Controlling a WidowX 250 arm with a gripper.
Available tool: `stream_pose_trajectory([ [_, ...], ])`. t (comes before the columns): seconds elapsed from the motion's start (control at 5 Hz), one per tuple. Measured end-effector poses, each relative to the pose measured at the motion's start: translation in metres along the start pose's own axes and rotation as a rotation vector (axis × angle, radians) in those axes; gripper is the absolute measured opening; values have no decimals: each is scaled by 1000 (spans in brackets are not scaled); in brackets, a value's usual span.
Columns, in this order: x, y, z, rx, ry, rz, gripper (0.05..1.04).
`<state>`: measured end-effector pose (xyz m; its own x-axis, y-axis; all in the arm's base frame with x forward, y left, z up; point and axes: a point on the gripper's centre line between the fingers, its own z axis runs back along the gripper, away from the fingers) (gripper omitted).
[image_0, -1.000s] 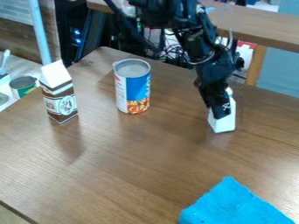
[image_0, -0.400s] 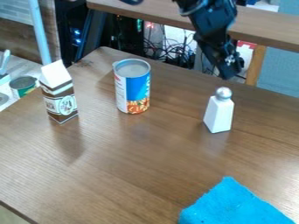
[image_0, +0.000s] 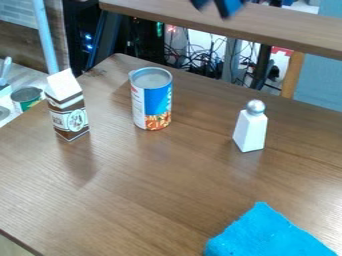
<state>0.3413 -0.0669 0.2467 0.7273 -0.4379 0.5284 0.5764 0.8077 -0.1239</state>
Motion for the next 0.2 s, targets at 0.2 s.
stream_pose_trajectory([
  [0.2, -17, -32, 51, 128, 62, 281, 1001],
])
